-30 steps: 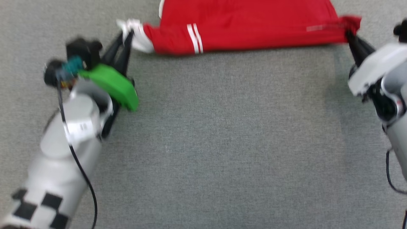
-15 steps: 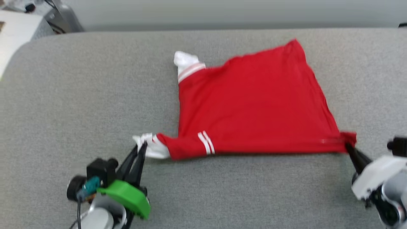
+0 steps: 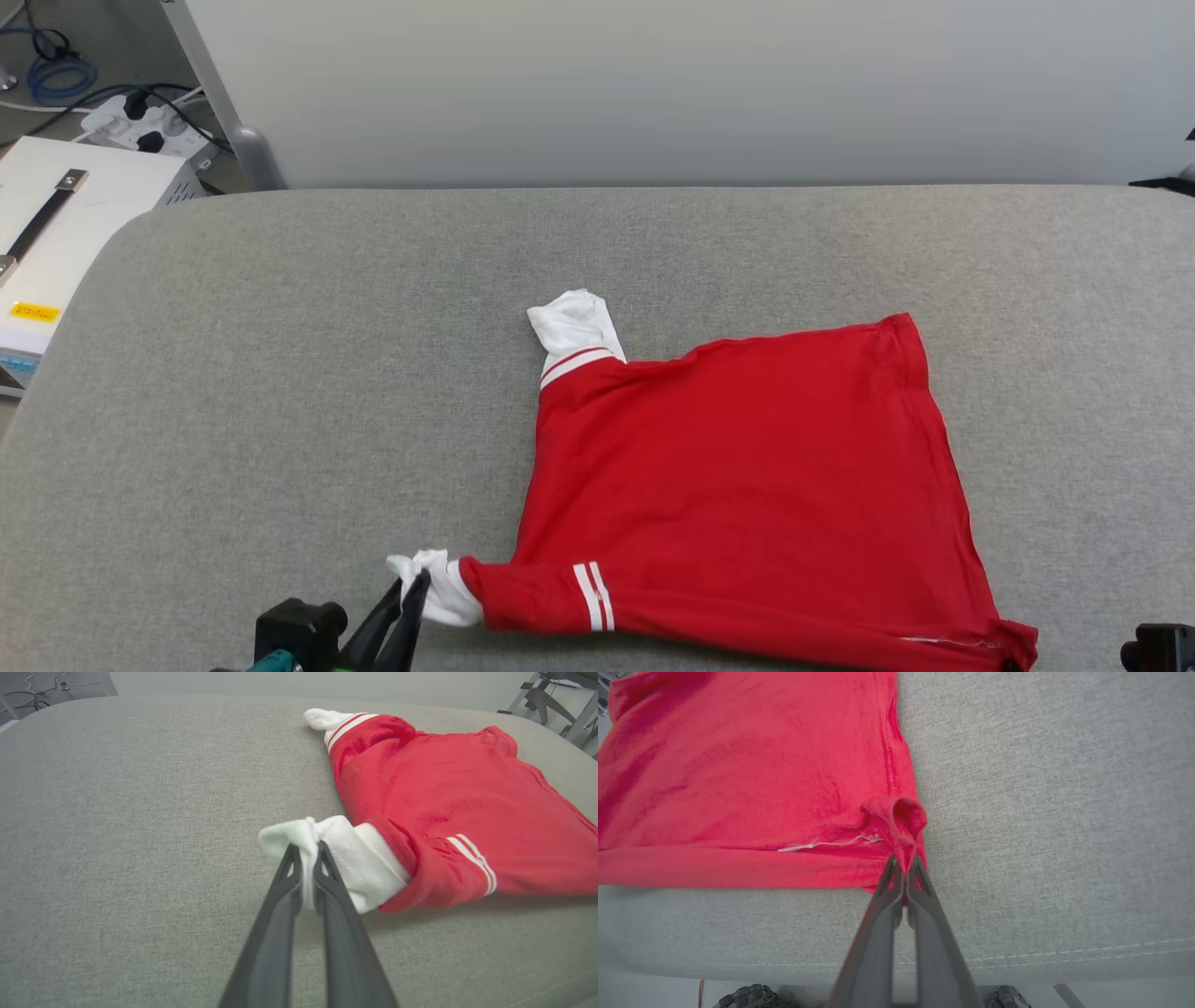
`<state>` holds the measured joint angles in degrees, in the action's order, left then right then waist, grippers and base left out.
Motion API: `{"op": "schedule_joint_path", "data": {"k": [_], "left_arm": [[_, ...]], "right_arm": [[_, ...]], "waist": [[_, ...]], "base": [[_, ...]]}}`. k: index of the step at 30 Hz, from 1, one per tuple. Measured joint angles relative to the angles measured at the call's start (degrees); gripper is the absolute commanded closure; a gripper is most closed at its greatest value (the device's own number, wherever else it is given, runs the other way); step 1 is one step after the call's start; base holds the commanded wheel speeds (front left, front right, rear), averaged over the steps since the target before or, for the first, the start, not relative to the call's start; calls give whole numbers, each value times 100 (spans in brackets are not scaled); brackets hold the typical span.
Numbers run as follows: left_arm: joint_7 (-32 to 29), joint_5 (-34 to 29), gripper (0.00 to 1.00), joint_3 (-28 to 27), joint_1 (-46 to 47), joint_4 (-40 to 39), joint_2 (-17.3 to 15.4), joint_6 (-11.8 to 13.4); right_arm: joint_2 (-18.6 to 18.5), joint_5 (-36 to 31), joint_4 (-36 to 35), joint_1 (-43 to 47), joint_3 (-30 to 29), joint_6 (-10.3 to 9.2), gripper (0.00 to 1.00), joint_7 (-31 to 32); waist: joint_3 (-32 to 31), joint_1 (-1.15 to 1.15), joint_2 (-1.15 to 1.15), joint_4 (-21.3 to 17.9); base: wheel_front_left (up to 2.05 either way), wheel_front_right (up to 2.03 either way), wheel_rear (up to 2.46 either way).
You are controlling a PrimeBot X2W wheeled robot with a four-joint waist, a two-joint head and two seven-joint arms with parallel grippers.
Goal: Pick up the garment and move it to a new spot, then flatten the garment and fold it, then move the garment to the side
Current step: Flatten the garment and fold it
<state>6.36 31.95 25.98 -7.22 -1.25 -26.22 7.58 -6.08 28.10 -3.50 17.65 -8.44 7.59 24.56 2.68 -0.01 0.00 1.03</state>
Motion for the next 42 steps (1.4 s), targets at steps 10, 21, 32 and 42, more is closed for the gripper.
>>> {"op": "schedule_joint_path", "data": {"k": [10, 21, 32, 42], "left_arm": [[-345, 68, 100, 170, -92, -465, -75, 23], [-163, -81, 100, 201, 1192, 91, 102, -358], [86, 120, 100, 401, 1889, 1731, 573, -975], [477, 243, 0, 409, 2014, 2304, 832, -1060]], "right_arm": [[170, -439, -591, 77, -56, -5, 100, 500], [-450, -515, -93, -1424, 215, -5, 100, 157], [-758, -168, 1497, -2286, 901, -5, 100, -531], [-828, 119, 1980, -2343, 1105, -1, 0, -1562]], "waist": [[43, 0, 0, 4], [502, 0, 0, 63], [1123, 1, 0, 108], [960, 1, 0, 185]], "base": [[0, 0, 0], [0, 0, 0], [0, 0, 0], [0, 0, 0]]}}
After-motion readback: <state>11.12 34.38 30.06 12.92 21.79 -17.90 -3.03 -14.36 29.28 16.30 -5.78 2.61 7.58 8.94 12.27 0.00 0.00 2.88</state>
